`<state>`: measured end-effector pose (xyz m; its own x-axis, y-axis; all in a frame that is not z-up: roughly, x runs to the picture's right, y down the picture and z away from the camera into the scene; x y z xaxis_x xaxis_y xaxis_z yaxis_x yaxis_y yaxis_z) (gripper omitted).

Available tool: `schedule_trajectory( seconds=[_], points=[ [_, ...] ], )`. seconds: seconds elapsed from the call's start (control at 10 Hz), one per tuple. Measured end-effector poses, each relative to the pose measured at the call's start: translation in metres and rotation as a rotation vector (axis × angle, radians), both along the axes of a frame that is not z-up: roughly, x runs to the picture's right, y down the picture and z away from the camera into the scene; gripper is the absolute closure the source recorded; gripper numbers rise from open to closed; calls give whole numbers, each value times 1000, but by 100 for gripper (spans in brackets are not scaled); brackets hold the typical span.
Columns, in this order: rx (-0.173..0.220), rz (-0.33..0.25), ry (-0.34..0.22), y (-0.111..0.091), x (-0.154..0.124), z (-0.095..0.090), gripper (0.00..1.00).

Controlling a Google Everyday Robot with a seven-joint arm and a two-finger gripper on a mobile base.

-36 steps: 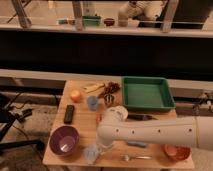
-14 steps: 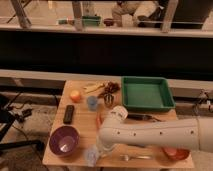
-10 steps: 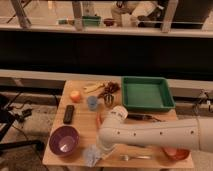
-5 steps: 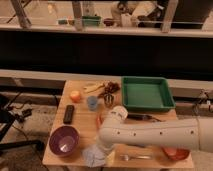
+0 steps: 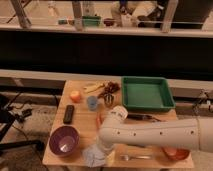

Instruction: Place towel in table surface

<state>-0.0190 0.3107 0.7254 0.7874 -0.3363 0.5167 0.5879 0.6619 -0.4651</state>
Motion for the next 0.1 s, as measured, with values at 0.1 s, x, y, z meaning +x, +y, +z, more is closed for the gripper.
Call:
schedule_trajectory(
  seconds=[0.1],
  points=[
    [0, 0, 0, 0, 0, 0, 20]
  ],
)
